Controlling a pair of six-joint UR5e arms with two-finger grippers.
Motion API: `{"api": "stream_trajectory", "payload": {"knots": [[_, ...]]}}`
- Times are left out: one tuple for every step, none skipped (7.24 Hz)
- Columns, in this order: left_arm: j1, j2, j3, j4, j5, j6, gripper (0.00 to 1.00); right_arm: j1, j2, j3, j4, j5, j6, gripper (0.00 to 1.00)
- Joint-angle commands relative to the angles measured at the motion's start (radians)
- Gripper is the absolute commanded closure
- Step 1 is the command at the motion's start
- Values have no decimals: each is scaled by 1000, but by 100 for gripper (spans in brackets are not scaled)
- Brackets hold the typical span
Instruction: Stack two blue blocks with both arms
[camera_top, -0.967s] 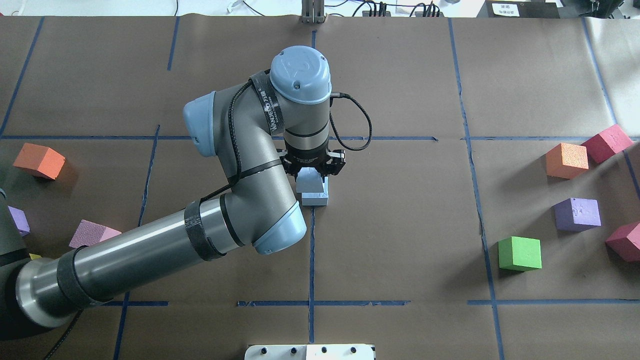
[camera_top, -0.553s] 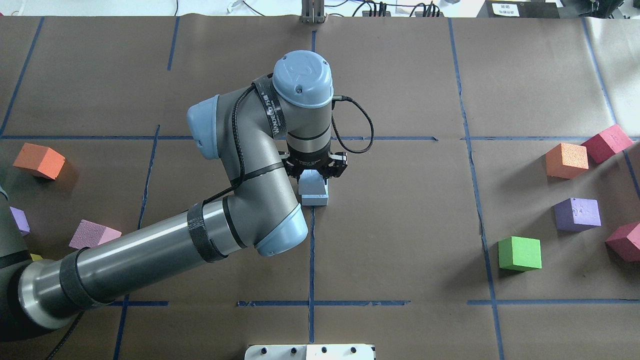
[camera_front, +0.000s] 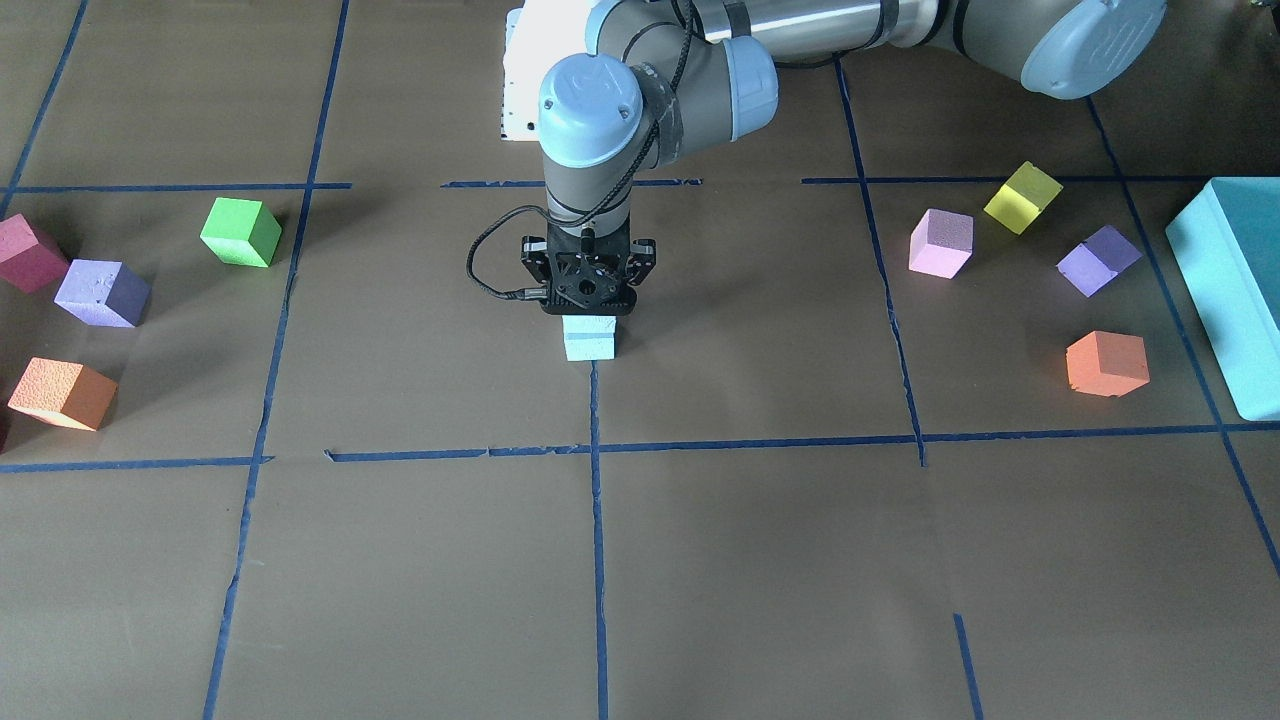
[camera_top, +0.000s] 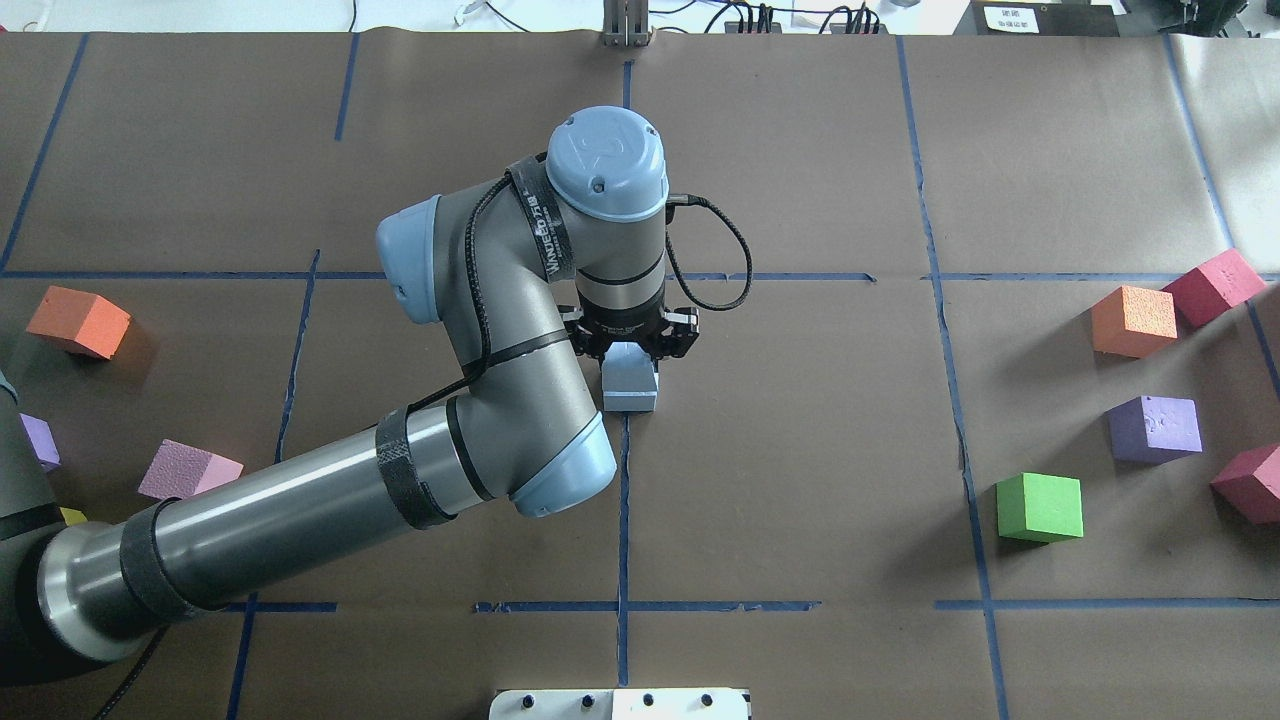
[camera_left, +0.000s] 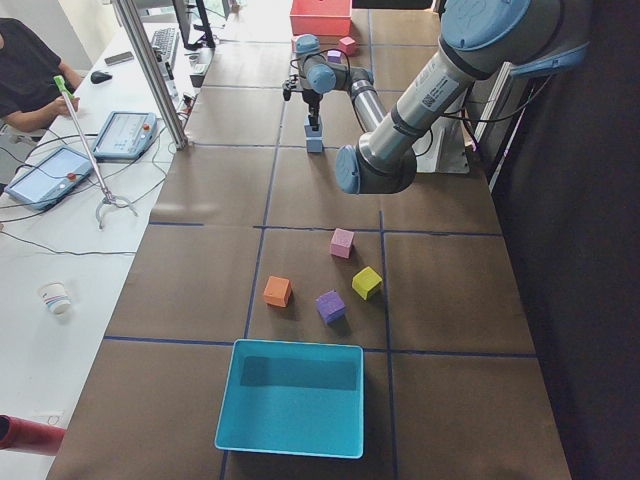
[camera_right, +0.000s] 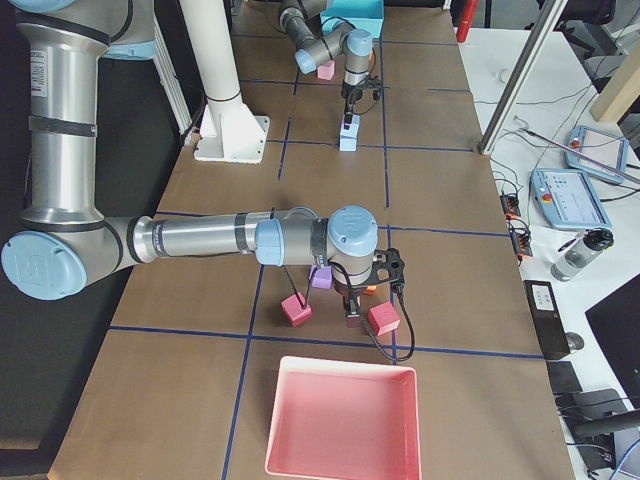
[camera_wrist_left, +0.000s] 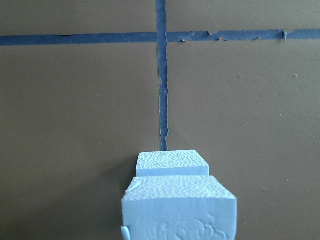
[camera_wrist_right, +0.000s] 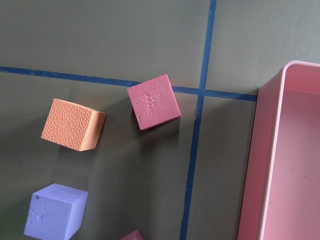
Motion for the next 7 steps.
{"api": "stream_trajectory", "payload": {"knots": [[0, 4, 0, -22, 1, -19, 13, 2, 7, -1, 0, -1, 0, 0], [0, 4, 0, -21, 1, -19, 7, 2, 8, -3, 0, -2, 0, 0], [0, 5, 0, -21, 1, -17, 2, 2, 8, -3, 0, -2, 0, 0], [-2, 5, 0, -19, 2, -19, 1, 2, 7, -3, 0, -2, 0, 0], [-3, 5, -8, -15, 2, -20, 0, 2, 8, -3, 0, -2, 0, 0], [-19, 4, -15, -7, -1, -20, 0, 2, 8, -4, 0, -2, -2, 0], [-46, 4, -35, 5, -12, -20, 0, 2, 8, -4, 0, -4, -2, 0]]}}
